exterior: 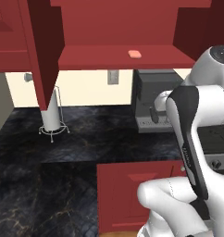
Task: Pick up the dish brush and bar soap from the sink, and place them back in the cabinet, and close the cabinet doors.
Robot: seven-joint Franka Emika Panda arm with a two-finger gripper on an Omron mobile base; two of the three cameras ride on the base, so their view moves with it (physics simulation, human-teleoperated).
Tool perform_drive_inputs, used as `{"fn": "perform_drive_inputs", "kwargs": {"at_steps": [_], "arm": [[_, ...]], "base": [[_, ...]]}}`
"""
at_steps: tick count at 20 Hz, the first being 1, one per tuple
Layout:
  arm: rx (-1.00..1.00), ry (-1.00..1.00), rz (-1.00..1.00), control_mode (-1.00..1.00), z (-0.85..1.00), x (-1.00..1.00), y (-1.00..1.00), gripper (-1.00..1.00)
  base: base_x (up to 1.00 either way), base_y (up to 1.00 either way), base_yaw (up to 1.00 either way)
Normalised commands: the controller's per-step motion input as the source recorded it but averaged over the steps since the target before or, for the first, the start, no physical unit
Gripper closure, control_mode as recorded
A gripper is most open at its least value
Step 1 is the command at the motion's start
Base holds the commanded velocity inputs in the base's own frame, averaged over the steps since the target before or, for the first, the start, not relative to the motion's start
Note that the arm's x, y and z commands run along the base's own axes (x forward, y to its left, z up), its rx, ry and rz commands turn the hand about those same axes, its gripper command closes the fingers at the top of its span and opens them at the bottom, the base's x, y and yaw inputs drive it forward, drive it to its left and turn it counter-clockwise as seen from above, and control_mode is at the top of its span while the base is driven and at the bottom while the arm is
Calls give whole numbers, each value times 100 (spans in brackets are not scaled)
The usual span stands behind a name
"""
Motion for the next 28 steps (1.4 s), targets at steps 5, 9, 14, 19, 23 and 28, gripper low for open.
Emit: {"fn": "perform_drive_inputs", "kwargs": {"at_steps": [5, 9, 14, 19, 23, 28], "arm": [[0, 0, 0, 100, 0, 0, 0, -100], [0, 0, 0, 100, 0, 0, 0, -100], [0, 0, 0, 100, 0, 0, 0, -100], [0, 0, 0, 100, 0, 0, 0, -100], [0, 0, 0, 100, 0, 0, 0, -100], [0, 0, 0, 100, 0, 0, 0, -100]], "base": [[-52, -18, 0], [-65, -40, 0], [-53, -25, 15], [-42, 0, 43], [-34, 11, 56], [-31, 30, 60]]}}
